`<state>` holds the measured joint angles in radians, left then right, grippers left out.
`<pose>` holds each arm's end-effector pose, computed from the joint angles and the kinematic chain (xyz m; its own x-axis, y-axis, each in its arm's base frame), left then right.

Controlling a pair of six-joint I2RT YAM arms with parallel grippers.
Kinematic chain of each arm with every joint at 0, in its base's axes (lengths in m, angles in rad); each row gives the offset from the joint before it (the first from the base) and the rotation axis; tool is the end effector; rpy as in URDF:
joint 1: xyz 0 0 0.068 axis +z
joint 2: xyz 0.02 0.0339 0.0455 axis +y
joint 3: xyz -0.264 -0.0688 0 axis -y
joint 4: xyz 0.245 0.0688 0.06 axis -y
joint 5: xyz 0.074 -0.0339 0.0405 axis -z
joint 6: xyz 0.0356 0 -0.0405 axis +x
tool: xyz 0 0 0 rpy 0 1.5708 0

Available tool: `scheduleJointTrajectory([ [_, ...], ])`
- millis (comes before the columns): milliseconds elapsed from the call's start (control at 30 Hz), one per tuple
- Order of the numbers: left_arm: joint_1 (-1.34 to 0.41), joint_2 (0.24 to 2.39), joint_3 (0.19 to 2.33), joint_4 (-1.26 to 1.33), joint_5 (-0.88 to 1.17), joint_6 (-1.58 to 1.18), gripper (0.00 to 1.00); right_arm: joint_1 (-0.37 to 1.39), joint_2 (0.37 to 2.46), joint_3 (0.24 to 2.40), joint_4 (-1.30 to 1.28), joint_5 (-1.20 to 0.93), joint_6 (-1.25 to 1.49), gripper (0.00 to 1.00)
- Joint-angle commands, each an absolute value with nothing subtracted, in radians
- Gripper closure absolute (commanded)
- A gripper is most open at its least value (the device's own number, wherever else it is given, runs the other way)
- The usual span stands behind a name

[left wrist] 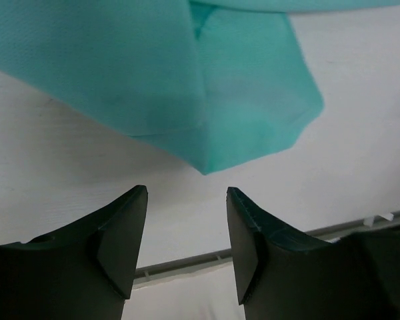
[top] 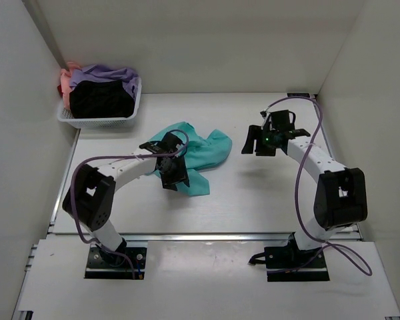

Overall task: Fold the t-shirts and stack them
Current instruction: Flatten out the tshirt

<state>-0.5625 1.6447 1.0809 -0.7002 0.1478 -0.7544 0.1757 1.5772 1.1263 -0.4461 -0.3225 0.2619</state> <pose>0.2608 -0.1706 0.1925 -0.9746 -0.1863 -0.1239 -0.1405 0.9406 -0.3091 0.3285 0.0698 0.2405 -0.8365 0.1009 -0.5386 -0.1490 0.9040 0.4008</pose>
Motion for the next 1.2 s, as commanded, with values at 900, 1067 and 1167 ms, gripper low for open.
scheduleJointTrajectory([
  [900, -0.518, 1.631, 0.988, -0.715, 0.095, -0.747, 1.0, 0.279, 2.16, 1.752, -0.456, -0.285, 0.241, 0.4],
  [1067, -0.497, 1.563, 0.936, -0.716, 0.104, -0.742, 1.0, 0.313, 2.232, 1.787, -0.474, -0.256, 0.236, 0.41],
  [1167, -0.482, 1.533, 0.904, -0.726, 0.084, -0.749, 1.0, 0.342, 2.261, 1.799, -0.494, -0.222, 0.223, 0.41],
])
